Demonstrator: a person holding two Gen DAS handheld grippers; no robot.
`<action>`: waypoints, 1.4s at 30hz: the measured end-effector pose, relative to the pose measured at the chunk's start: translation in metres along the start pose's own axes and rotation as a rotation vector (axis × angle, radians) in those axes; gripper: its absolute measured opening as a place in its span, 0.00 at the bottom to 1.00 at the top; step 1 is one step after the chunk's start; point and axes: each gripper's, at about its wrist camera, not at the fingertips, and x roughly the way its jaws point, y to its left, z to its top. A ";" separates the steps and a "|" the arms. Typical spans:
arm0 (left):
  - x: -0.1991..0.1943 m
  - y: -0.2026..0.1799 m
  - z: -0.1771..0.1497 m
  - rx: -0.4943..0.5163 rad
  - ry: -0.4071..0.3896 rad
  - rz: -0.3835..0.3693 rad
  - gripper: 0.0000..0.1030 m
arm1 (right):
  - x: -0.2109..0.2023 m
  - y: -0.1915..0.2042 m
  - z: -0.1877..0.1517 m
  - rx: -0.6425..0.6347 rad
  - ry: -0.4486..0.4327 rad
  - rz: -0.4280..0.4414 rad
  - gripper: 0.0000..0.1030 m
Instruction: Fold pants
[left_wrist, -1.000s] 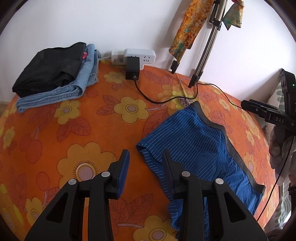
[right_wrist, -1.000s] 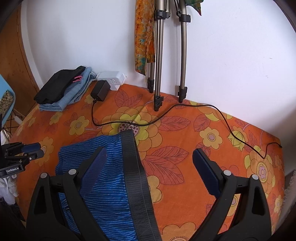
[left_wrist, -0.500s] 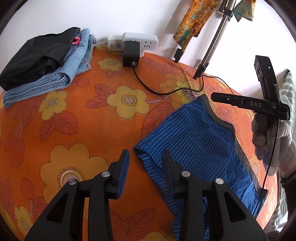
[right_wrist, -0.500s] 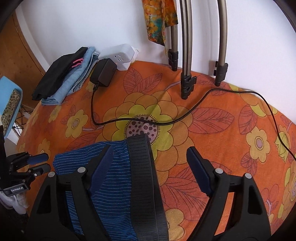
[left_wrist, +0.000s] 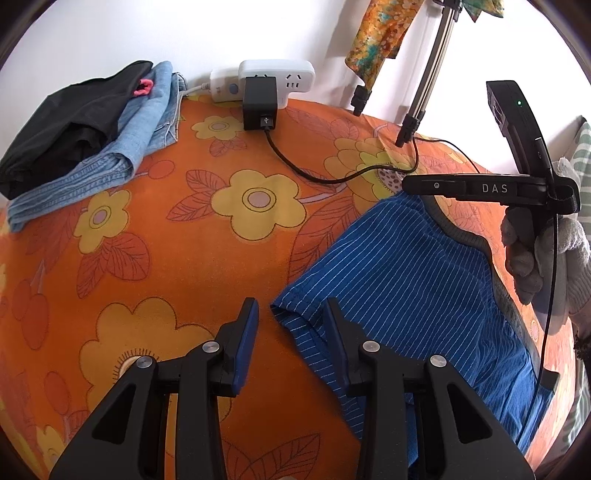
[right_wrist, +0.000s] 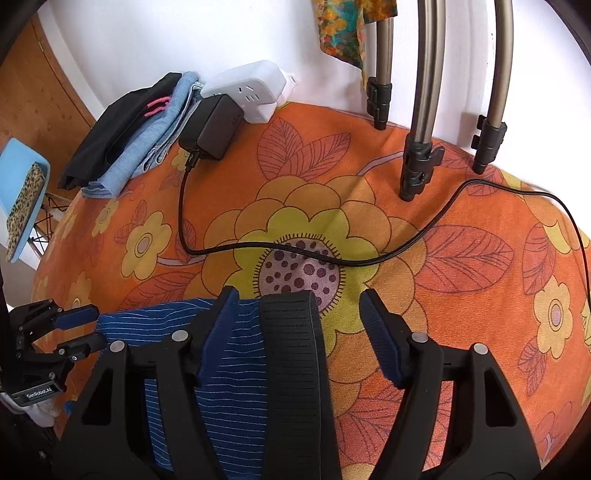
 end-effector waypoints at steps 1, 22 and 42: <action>0.001 0.000 0.000 0.002 0.001 0.001 0.33 | 0.001 0.001 0.000 -0.001 0.002 0.004 0.66; -0.016 -0.001 0.016 -0.036 -0.117 -0.016 0.06 | -0.006 0.007 -0.002 -0.023 -0.015 0.014 0.29; -0.115 -0.032 0.026 0.026 -0.306 -0.199 0.06 | -0.137 0.018 -0.010 -0.011 -0.193 -0.017 0.17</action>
